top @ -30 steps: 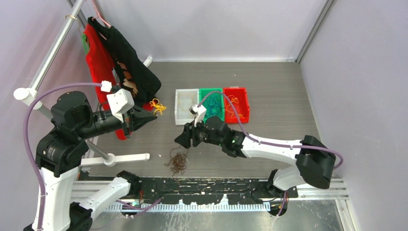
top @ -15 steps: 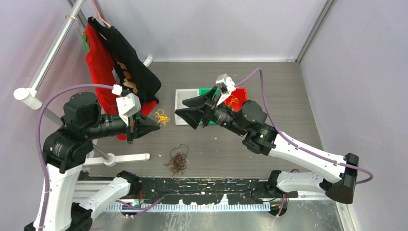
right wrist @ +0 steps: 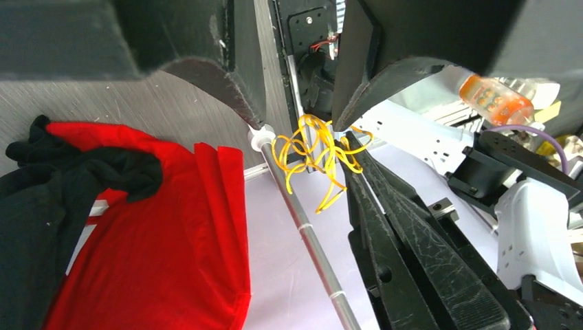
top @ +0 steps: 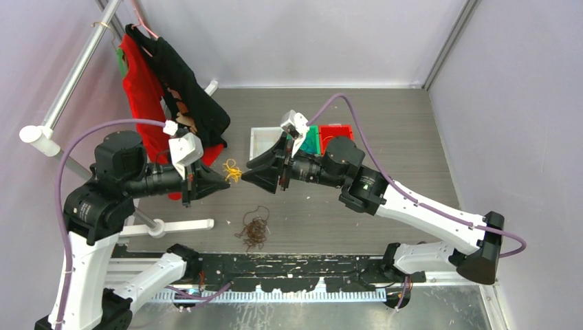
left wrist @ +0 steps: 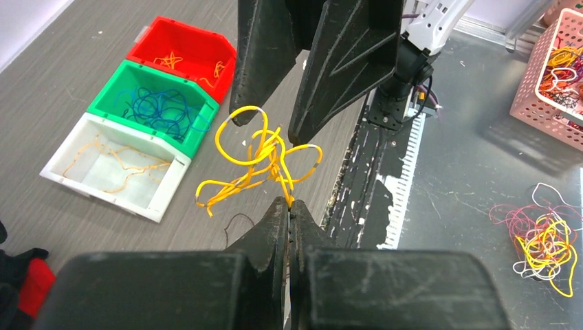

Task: Untangle the cables
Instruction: Untie the cable.

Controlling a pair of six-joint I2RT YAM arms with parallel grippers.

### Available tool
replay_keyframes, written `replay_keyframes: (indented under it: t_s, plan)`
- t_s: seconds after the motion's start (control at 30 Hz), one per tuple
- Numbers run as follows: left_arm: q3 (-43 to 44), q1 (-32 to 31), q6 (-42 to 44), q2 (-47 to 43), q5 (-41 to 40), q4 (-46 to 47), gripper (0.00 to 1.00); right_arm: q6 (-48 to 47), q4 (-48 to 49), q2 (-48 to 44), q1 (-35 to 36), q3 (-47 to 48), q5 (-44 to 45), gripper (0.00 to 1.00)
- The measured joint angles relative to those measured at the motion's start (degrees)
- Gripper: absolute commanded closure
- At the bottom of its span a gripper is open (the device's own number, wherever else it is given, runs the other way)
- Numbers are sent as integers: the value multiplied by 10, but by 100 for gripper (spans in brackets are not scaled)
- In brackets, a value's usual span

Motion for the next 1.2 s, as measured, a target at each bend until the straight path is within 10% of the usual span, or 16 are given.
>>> replay_keyframes:
  t_s: [0.33,0.8,0.97,1.2]
  plan:
    - [0,0,0,3,0,-5,100,1,-5,10,0,16,-15,98]
    - [-29,0,26,-5,-22,-24,100,71,3,-23,-56,-49,110,99]
    - [-34,0,34,-10,-30,-35,100,89,27,-51,-81,-97,82,43]
    - [-38,0,35,-10,-17,-36,100,76,64,-52,-77,-107,-61,34]
